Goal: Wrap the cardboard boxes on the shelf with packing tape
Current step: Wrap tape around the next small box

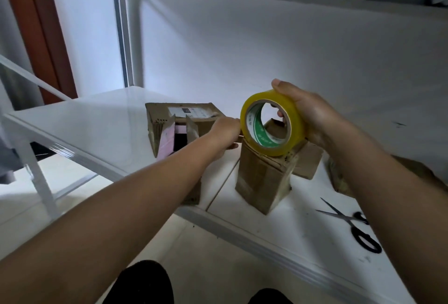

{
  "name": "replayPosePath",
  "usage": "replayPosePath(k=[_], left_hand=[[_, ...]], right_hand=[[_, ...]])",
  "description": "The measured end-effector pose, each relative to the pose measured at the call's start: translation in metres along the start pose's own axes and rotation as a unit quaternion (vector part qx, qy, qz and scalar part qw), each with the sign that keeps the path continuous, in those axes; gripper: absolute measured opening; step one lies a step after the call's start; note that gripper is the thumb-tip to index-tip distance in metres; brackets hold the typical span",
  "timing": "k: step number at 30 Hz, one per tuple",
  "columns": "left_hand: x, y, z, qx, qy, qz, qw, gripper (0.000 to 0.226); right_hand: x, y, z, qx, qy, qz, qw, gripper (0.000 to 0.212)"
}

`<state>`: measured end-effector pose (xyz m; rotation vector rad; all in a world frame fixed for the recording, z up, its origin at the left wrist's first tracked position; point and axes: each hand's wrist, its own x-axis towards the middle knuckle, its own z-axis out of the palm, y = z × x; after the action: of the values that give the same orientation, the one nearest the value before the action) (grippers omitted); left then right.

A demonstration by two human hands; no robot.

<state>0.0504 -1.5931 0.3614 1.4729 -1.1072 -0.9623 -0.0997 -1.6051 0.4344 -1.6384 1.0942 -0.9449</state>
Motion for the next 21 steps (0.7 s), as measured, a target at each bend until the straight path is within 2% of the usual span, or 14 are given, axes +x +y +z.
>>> replayPosePath(k=[5,7,8,10,12,13,15,19,21], left_hand=[[-0.02,-0.004,0.007,-0.041,0.029,0.062,0.997,0.029],[-0.028,-0.011,0.013,-0.048,-0.005,0.094,0.994,0.02],[-0.032,-0.014,0.016,-0.036,-0.04,0.116,0.992,0.03],[-0.037,-0.019,0.023,0.035,-0.091,0.154,0.983,0.089],[-0.039,-0.021,0.027,0.154,-0.09,0.149,0.973,0.135],[-0.039,-0.023,0.027,0.215,-0.082,0.151,0.961,0.144],[-0.035,-0.03,0.025,0.277,-0.067,0.161,0.945,0.145],[-0.031,-0.035,0.027,0.241,-0.06,0.156,0.956,0.14],[-0.028,-0.035,0.03,0.232,-0.057,0.145,0.96,0.14]], right_hand=[[0.002,0.001,0.002,0.007,0.06,0.007,0.998,0.045],[0.001,0.0,0.003,0.023,0.09,0.008,0.996,0.042],[0.0,0.0,0.004,0.033,0.104,0.007,0.994,0.041],[0.0,-0.002,0.007,0.028,0.127,0.013,0.991,0.045],[0.0,-0.001,0.009,0.002,0.137,0.026,0.99,0.054],[-0.001,-0.001,0.009,-0.007,0.135,0.03,0.99,0.057],[-0.004,-0.001,0.005,-0.014,0.1,0.024,0.995,0.058],[-0.012,0.002,-0.002,-0.034,-0.069,0.007,0.997,0.055],[-0.013,-0.006,-0.01,-0.085,-0.082,0.021,0.993,0.057]])
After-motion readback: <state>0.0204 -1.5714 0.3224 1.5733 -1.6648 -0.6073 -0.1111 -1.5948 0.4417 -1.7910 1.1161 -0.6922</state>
